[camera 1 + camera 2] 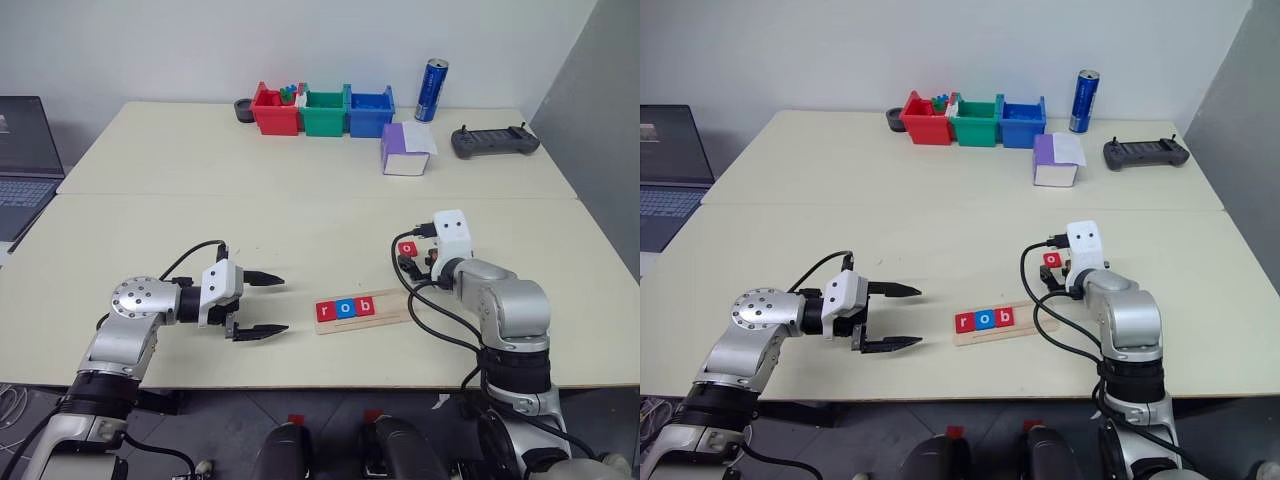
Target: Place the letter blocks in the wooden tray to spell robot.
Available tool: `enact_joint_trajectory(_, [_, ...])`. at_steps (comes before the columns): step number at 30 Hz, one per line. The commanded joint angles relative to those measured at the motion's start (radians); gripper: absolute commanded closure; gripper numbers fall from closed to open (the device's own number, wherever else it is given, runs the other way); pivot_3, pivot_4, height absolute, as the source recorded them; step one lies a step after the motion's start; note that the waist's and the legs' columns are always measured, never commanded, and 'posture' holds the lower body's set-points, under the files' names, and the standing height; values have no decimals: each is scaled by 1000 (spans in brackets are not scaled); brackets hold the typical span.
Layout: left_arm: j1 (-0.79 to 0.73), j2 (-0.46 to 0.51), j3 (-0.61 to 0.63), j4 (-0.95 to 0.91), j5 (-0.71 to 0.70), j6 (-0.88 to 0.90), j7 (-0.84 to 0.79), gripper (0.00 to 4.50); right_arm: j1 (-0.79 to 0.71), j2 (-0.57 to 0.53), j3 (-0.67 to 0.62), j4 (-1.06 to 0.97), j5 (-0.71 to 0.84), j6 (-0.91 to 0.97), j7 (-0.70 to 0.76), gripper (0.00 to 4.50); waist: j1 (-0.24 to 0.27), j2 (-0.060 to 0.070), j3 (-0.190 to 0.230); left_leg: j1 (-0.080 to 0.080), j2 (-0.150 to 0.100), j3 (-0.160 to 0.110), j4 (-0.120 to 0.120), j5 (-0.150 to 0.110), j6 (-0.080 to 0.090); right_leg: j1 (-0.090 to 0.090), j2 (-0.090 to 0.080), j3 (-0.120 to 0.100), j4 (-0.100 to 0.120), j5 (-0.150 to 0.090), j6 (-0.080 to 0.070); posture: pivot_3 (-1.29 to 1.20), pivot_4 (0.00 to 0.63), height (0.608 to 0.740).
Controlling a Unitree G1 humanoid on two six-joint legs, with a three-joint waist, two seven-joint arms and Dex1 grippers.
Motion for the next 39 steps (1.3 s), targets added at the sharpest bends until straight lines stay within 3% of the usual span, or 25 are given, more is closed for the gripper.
enact_joint_trajectory(1, [5,12,8,-46,-5,9,10,0,-62,2,-5,84,22,-86,-12,41,-1,0,0,0,0,0,0,0,0,0,0,0,0,0,0,0,150,740])
enact_joint_trajectory(4, [12,16,12,-53,-5,14,13,0,-87,2,-8,152,27,-115,-19,41,-1,0,0,0,0,0,0,0,0,0,0,0,0,0,0,0,150,740])
enact_joint_trajectory(7, [19,20,15,-57,-5,16,12,0,-90,3,1,181,30,-119,-34,627,-1,0,0,0,0,0,0,0,0,0,0,0,0,0,0,0,150,740])
enact_joint_trajectory(14, [-8,17,9,-31,0,13,8,0,-66,-6,0,144,40,-83,-59,3039,-1,0,0,0,0,0,0,0,0,0,0,0,0,0,0,0,150,740])
enact_joint_trajectory(20, [-39,12,-1,0,3,4,-6,0,-40,-65,-35,-78,68,58,-39,3061,0,0,0,-1,0,0,0,0,0,-1,0,1,-1,0,0,0,150,740])
enact_joint_trajectory(26, [-65,17,-2,48,5,-14,-34,0,148,-200,-154,-365,99,267,-6,3061,6,0,0,-3,-1,-1,0,0,0,-1,0,0,-2,0,0,0,150,740])
enact_joint_trajectory(30, [-87,7,-16,73,10,-21,-46,0,216,-178,-221,-405,108,316,-15,3061,0,0,0,-2,0,-1,0,-1,1,-1,0,-1,-2,0,0,0,150,740])
enact_joint_trajectory(36, [-119,0,-28,102,18,-28,-64,0,234,-121,-221,-451,140,367,-14,3061,-3,0,0,-1,2,-1,0,-2,4,-1,2,-1,0,0,0,0,150,740])
enact_joint_trajectory(39, [-126,-2,-30,110,21,-33,-67,0,246,-130,-202,-476,158,395,-8,2042,0,0,0,-1,1,-1,0,-2,4,-1,2,-1,0,0,0,0,150,740])
